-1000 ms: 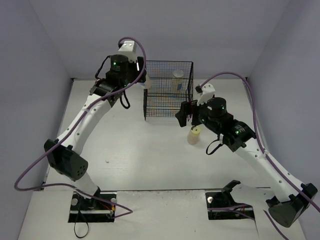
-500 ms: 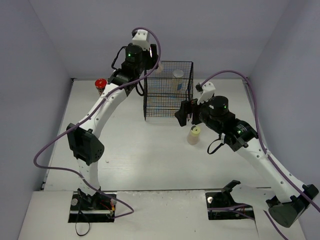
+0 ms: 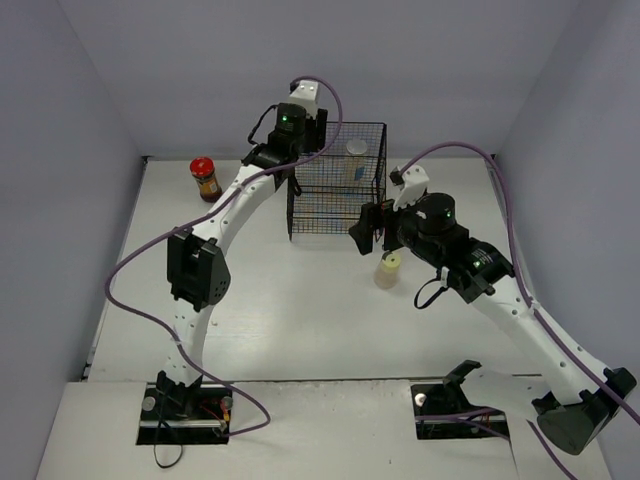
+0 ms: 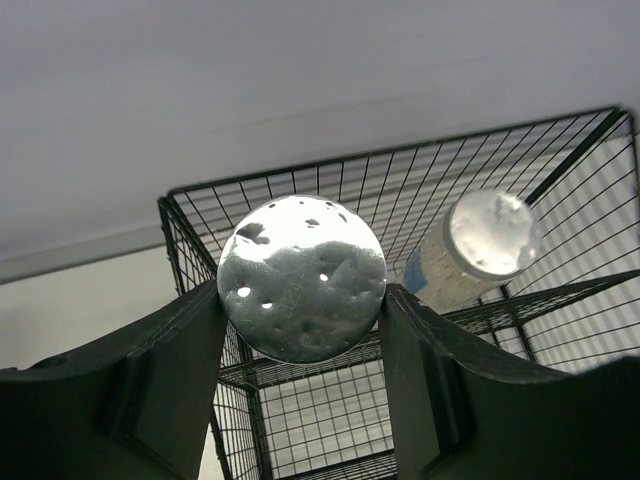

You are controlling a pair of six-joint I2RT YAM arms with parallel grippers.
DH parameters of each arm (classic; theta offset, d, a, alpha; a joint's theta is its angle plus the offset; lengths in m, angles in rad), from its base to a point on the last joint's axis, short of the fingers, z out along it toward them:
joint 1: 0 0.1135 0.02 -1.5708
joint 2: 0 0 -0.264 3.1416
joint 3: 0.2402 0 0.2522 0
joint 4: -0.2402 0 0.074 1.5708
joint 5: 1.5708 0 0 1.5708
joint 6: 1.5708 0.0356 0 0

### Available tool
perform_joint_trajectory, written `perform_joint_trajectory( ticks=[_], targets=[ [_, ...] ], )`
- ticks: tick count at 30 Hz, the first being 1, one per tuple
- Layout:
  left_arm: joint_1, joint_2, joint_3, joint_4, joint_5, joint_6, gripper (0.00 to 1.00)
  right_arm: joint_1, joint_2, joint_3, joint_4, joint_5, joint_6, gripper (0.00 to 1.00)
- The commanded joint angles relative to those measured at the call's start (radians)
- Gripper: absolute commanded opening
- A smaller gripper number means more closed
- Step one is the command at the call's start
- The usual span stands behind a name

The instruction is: Organize the condiment bottles

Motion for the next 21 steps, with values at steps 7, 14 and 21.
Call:
perform_joint_trajectory(
  ticks=[7, 14, 21],
  targets=[
    [-0.009, 0.018, 0.099, 0.088, -0.008, 0.054, 0.08, 0.000, -0.011, -0.034, 0.070, -0.012, -0.014, 1.00],
    [-0.009, 0.059, 0.114, 0.077, -0.014, 0.043, 0.29, 0.000, -0.008, -0.048, 0.067, -0.004, -0.027, 1.00],
    [-0.008, 0.086, 0.113, 0.063, -0.028, 0.032, 0.53, 0.000, -0.005, -0.054, 0.066, 0.000, -0.033, 1.00]
  ],
)
